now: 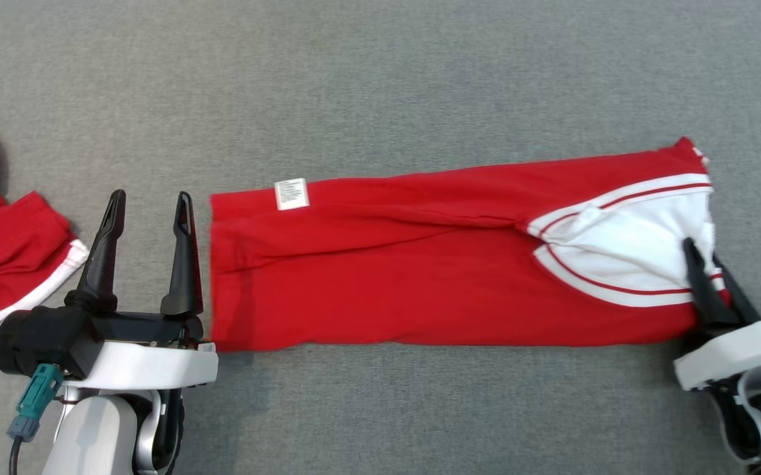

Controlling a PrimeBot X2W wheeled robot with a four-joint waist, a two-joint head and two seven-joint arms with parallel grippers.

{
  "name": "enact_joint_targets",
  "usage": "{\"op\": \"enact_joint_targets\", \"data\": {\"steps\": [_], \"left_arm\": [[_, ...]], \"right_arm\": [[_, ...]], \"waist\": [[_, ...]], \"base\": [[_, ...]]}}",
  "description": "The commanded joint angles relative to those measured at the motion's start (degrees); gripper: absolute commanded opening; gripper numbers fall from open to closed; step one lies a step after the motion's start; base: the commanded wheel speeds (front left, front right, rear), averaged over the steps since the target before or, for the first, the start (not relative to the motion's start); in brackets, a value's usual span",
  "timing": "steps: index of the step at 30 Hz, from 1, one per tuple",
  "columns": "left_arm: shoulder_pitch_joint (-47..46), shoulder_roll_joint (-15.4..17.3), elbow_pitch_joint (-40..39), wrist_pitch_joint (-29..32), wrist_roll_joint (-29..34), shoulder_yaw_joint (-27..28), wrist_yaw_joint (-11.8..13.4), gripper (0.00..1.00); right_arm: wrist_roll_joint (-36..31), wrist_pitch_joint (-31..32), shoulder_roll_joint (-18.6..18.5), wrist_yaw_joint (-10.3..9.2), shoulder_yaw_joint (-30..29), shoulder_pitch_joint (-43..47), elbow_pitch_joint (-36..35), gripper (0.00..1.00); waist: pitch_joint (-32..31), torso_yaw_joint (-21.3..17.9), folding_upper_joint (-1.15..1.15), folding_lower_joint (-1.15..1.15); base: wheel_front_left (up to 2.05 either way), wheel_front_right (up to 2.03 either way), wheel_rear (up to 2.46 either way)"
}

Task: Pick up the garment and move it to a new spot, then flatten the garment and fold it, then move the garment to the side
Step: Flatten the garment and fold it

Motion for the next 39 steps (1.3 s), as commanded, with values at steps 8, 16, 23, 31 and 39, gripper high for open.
{"op": "enact_joint_targets", "data": {"steps": [8, 16, 23, 31, 39], "left_arm": [[-1.1, 1.0, -0.3, -0.2, 0.7, 0.4, -0.9, 1.0], [-0.6, 1.3, -0.5, -0.1, 0.0, 0.4, -0.9, 1.0], [-0.9, 1.9, -0.5, 0.2, 0.2, 0.1, -0.8, 1.0], [-1.9, 1.7, -0.5, 0.5, 0.4, -1.1, -0.8, 1.0], [-2.6, 0.9, 0.1, 0.3, 0.0, -2.3, -1.2, 1.0]], "right_arm": [[0.5, -2.1, -7.3, -0.14, -6.6, 2.6, 2.2, 0.0], [-0.8, -2.7, -6.0, -0.13, -8.3, 0.2, -1.3, 0.0], [-4.6, -0.1, -3.8, -0.09, -3.8, -1.8, -12.7, 0.0], [-8.0, 9.8, 2.5, -0.09, 10.2, -4.2, -27.0, 0.0], [-6.2, 10.9, 9.3, -0.09, 19.9, -7.3, -20.5, 0.0]], "waist": [[-0.4, -3.4, 0.0, 0.0], [-1.0, -5.2, 0.0, 0.0], [-1.3, -5.4, 0.0, 0.0], [-1.4, -3.9, 0.0, 0.0], [-0.5, -0.9, 0.0, 0.0]], "base": [[0.0, 0.0, 0.0], [0.0, 0.0, 0.0], [0.0, 0.0, 0.0], [0.0, 0.0, 0.0], [0.0, 0.0, 0.0]]}}
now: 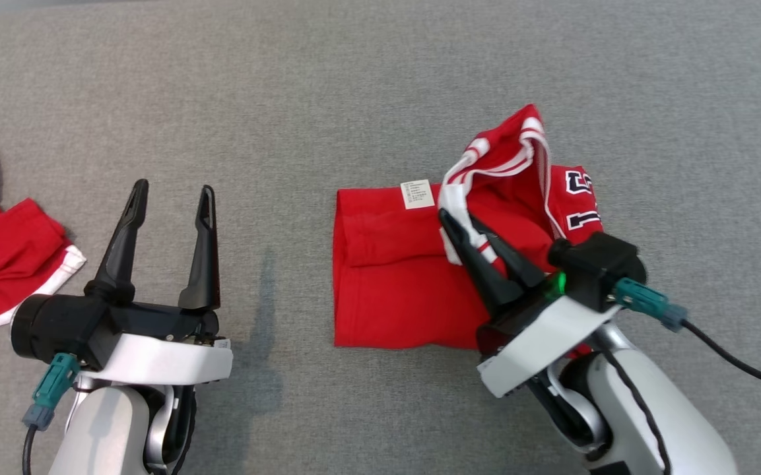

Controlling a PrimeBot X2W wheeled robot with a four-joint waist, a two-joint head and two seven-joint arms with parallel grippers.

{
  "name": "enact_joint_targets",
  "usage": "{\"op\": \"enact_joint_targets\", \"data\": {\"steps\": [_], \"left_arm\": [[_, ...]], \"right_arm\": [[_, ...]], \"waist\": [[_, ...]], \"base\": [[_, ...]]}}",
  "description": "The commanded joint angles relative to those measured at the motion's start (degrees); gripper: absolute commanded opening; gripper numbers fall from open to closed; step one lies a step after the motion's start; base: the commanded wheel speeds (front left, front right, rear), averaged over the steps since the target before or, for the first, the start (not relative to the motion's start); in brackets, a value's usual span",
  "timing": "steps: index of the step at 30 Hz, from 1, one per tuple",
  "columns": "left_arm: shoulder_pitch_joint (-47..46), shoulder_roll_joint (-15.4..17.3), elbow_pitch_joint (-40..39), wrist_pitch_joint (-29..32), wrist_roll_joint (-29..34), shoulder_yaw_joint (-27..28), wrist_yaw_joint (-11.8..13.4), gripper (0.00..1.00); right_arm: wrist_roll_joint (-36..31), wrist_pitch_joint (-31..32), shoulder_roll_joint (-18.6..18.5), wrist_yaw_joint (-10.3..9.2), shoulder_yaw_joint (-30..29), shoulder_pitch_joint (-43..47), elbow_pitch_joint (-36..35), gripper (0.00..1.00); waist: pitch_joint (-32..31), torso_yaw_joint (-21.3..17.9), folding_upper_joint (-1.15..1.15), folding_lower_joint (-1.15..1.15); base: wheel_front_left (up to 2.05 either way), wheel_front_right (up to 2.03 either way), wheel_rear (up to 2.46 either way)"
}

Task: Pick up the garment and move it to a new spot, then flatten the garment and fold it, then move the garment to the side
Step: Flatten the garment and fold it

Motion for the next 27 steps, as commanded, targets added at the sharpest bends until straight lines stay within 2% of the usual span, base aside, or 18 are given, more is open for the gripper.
{"op": "enact_joint_targets", "data": {"steps": [1, 7, 13, 14, 15, 16, 17, 23, 27], "left_arm": [[-1.0, 0.2, 0.2, -0.1, 0.1, 0.0, -0.3, 1.0], [-1.5, -0.3, 1.3, -0.3, -0.2, -0.4, -0.7, 1.0], [-1.8, -0.7, 2.0, -0.5, -0.1, -0.5, -0.9, 1.0], [-1.8, -0.7, 2.1, -0.5, -0.1, -0.5, -0.9, 1.0], [-1.8, -0.7, 2.2, -0.5, -0.1, -0.5, -1.1, 1.0], [-1.8, -0.8, 2.4, -0.5, -0.1, -0.5, -1.2, 1.0], [-1.8, -0.8, 2.5, -0.5, 0.0, -0.5, -1.2, 1.0], [-1.5, -1.0, 2.8, -0.6, 0.4, -0.3, -1.2, 1.0], [-0.8, -0.6, 2.8, -0.5, 0.7, 0.1, -1.0, 1.0]], "right_arm": [[0.8, -0.7, 0.3, -0.02, 0.7, -1.3, 1.7, 0.0], [3.3, -3.5, 1.7, -0.02, 4.9, -4.8, 12.2, 0.0], [6.3, -6.2, 2.0, -0.02, 7.8, -7.4, 18.6, 0.0], [6.9, -6.8, 2.0, -0.02, 8.4, -7.8, 19.0, 0.19], [7.7, -7.4, 2.0, -0.02, 9.3, -8.2, 19.3, 0.44], [8.1, -7.9, 2.1, -0.02, 10.0, -8.7, 19.5, 0.84], [8.6, -8.5, 2.0, -0.02, 10.6, -9.1, 19.5, 1.0], [8.9, -11.9, 2.0, -0.02, 11.7, -10.9, 17.3, 1.0], [7.6, -13.8, 2.0, -0.02, 10.5, -11.1, 11.6, 1.0]], "waist": [[0.4, 0.8, 0.0, 0.0], [1.3, 2.9, 0.0, 0.0], [1.7, 3.8, 0.0, 0.0], [1.7, 3.9, 0.0, 0.0], [1.6, 3.9, 0.0, 0.0], [1.6, 3.8, 0.0, 0.0], [1.5, 3.8, 0.0, 0.0], [0.9, 3.2, 0.0, 0.0], [0.2, 2.2, 0.0, 0.0]], "base": [[0.0, 0.0, 0.0], [0.0, 0.0, 0.0], [0.0, 0.0, 0.0], [0.0, 0.0, 0.0], [0.0, 0.0, 0.0], [0.0, 0.0, 0.0], [0.0, 0.0, 0.0], [0.0, 0.0, 0.0], [0.0, 0.0, 0.0]]}}
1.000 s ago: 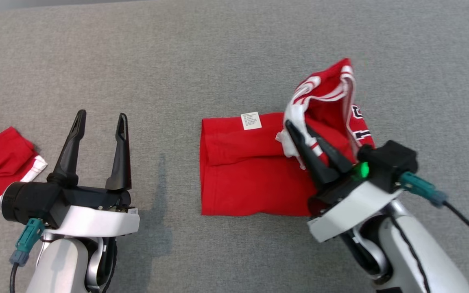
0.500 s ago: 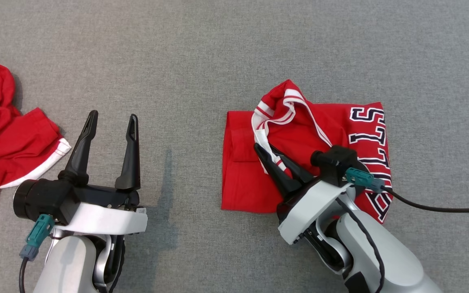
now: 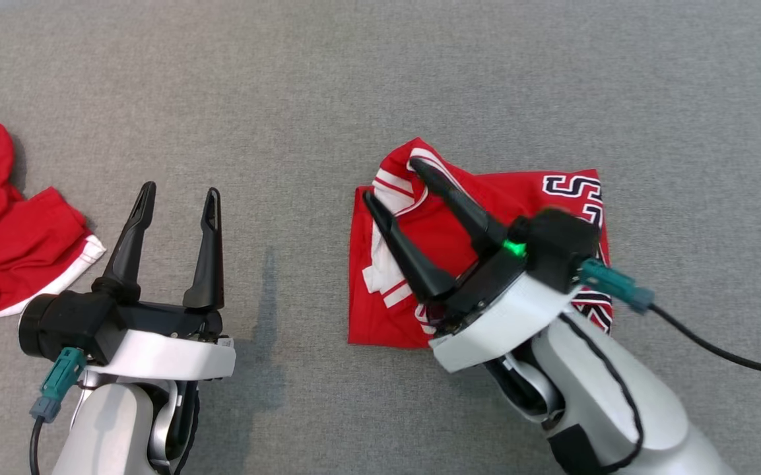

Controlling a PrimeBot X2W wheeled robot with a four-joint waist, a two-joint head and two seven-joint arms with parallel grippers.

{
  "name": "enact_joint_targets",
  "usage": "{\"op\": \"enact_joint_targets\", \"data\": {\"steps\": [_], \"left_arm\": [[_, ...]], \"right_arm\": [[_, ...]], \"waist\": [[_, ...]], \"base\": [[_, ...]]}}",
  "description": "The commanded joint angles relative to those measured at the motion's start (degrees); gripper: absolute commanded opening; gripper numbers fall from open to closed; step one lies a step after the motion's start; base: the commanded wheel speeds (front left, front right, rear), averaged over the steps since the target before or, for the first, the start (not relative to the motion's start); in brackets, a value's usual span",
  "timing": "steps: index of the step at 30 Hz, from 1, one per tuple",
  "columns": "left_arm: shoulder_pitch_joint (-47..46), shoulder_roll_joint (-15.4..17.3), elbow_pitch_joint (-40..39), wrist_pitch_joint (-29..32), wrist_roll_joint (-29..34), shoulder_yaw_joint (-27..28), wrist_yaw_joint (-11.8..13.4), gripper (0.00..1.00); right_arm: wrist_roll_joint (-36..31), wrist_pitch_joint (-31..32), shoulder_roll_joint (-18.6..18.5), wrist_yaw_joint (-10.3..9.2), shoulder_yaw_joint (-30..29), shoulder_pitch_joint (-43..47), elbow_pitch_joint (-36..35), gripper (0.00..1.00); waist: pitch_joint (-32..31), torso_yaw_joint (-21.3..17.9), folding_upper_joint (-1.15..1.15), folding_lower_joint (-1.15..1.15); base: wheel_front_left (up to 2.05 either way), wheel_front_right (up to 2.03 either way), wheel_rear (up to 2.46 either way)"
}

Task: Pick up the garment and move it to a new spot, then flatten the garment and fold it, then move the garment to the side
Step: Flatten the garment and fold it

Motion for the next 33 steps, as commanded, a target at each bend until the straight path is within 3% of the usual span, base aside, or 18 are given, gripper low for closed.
{"op": "enact_joint_targets", "data": {"steps": [1, 8, 18, 23, 33], "left_arm": [[0.1, 0.3, 0.0, -0.2, 0.6, 0.2, 0.1, 1.0], [1.0, 0.8, -0.4, -0.2, 1.0, 0.8, 1.1, 1.0], [2.4, 1.5, -0.5, 0.2, 0.5, 1.3, 2.0, 1.0], [3.3, 1.7, -0.9, 0.6, 0.3, 0.9, 2.1, 1.0], [2.8, 2.2, -1.4, 1.2, 0.0, 0.5, 2.3, 1.0]], "right_arm": [[-0.3, -0.3, -0.3, -0.02, -0.4, -0.1, -0.7, 1.0], [-6.6, -0.9, -4.2, -0.02, -13.0, 6.2, -10.3, 1.0], [-11.5, 1.7, -7.7, -0.02, -32.2, 18.8, -11.5, 1.0], [-12.2, 2.5, -7.6, -0.02, -36.5, 22.6, -11.4, 1.0], [-12.4, 3.4, -6.6, -0.02, -37.6, 23.7, -12.2, 1.0]], "waist": [[-0.2, -0.3, 0.0, 0.0], [-1.4, -2.0, 0.0, 0.0], [-3.2, -3.7, 0.0, 0.0], [-3.6, -4.1, 0.0, 0.0], [-3.5, -4.0, 0.0, 0.0]], "base": [[0.0, 0.0, 0.0], [0.0, 0.0, 0.0], [0.0, 0.0, 0.0], [0.0, 0.0, 0.0], [0.0, 0.0, 0.0]]}}
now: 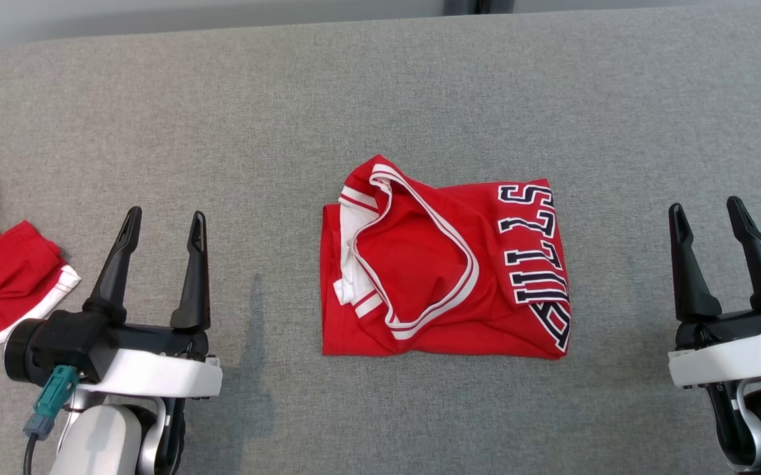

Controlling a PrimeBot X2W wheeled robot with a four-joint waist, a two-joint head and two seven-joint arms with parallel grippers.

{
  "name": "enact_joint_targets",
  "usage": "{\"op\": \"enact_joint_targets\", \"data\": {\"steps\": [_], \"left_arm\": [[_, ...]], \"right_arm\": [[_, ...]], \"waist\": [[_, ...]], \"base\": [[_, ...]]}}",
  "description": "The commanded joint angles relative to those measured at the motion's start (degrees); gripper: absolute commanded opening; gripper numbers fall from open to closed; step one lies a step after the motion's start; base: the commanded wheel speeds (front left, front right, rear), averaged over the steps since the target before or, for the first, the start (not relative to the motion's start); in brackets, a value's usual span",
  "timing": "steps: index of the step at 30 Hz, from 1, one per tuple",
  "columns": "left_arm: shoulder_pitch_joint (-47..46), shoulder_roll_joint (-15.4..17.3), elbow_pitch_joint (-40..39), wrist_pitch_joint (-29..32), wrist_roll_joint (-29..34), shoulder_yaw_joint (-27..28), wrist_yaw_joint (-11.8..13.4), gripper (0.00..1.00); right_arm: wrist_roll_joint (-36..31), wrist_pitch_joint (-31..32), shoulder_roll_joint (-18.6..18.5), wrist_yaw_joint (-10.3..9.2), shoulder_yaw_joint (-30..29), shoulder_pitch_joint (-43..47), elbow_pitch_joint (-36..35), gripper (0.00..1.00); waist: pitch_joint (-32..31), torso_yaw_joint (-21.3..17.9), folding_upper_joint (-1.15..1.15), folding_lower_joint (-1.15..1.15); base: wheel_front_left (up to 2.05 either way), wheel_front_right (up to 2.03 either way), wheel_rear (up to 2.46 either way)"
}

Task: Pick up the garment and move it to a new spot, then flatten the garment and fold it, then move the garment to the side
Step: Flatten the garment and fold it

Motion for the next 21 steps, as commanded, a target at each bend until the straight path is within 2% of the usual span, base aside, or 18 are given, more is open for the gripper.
{"op": "enact_joint_targets", "data": {"steps": [1, 9, 10, 11, 12, 21], "left_arm": [[-0.6, 0.3, -0.3, 0.0, -0.3, 0.1, 0.3, 1.0], [-0.8, 0.5, -0.6, 0.0, -0.4, -0.2, 0.5, 1.0], [-1.1, 0.6, -0.8, 0.1, -0.4, -0.3, 0.5, 1.0], [-1.2, 0.6, -0.8, 0.1, -0.4, -0.4, 0.5, 1.0], [-1.3, 0.6, -0.9, 0.0, -0.4, -0.4, 0.6, 1.0], [-2.6, -0.3, -0.5, -0.4, -1.1, -1.2, 0.1, 1.0]], "right_arm": [[-0.2, 0.2, -0.1, -0.02, -0.3, 0.3, -0.3, 1.0], [-0.5, 0.8, -0.4, -0.02, -0.1, -0.2, -0.5, 1.0], [-0.7, 1.2, -0.6, -0.02, 0.6, -1.0, -0.7, 0.76], [-0.8, 1.6, -0.7, -0.02, 1.2, -1.3, -0.7, 0.27], [-0.6, 2.0, -0.7, -0.02, 2.2, -1.4, -0.6, 0.0], [0.8, 4.7, -1.6, -0.02, 15.0, -4.7, 3.8, 0.0]], "waist": [[0.0, 0.1, 0.0, 0.0], [0.1, 0.3, 0.0, 0.0], [0.3, 0.4, 0.0, 0.0], [0.4, 0.5, 0.0, 0.0], [0.6, 0.6, 0.0, 0.0], [2.1, 2.6, 0.0, 0.0]], "base": [[0.0, 0.0, 0.0], [0.0, 0.0, 0.0], [0.0, 0.0, 0.0], [0.0, 0.0, 0.0], [0.0, 0.0, 0.0], [0.0, 0.0, 0.0]]}}
